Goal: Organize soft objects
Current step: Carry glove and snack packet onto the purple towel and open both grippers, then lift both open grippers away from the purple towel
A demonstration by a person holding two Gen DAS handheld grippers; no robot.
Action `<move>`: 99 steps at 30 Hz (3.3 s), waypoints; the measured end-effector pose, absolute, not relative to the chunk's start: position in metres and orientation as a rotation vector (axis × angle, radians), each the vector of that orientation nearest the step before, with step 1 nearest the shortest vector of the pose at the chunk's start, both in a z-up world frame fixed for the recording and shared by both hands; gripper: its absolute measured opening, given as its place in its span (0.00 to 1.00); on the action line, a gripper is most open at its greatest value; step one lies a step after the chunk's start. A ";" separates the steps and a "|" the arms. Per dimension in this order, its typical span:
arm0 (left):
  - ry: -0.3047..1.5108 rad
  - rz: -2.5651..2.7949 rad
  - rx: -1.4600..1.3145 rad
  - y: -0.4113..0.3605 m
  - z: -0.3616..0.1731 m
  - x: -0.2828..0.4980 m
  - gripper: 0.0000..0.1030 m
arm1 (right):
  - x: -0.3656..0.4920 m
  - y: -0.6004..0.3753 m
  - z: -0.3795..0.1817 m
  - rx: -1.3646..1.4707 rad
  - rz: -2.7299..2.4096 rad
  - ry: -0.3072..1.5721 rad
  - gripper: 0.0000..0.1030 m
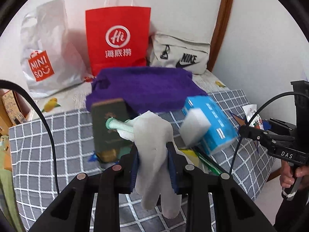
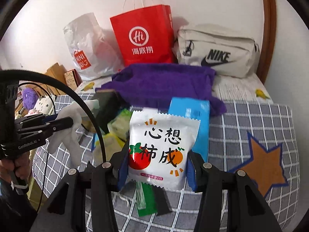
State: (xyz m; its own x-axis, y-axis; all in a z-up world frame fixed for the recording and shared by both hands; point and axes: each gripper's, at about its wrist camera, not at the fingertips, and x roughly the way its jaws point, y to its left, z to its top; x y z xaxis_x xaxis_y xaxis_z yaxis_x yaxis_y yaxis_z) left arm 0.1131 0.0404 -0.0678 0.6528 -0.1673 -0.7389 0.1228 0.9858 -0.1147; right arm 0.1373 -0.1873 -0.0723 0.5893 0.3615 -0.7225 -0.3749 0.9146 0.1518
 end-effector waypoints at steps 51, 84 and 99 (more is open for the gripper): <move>0.928 -0.140 -0.018 0.080 -0.098 0.367 0.25 | 0.449 -0.153 -0.144 -0.075 0.346 1.084 0.48; 1.009 -0.039 -0.028 0.085 -0.126 0.404 0.75 | 0.463 -0.155 -0.161 -0.089 0.359 1.162 0.72; 0.891 0.002 -0.124 0.105 -0.079 0.303 0.79 | 0.382 -0.160 -0.088 -0.043 0.410 1.022 0.72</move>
State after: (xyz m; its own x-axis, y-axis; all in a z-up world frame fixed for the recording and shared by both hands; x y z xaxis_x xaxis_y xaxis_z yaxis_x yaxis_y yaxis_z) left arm 0.3026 0.1054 -0.0795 0.6292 -0.0493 -0.7757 -0.0535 0.9929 -0.1065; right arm 0.3821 -0.1595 -0.0883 0.4526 0.3120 -0.8354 -0.3514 0.9234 0.1545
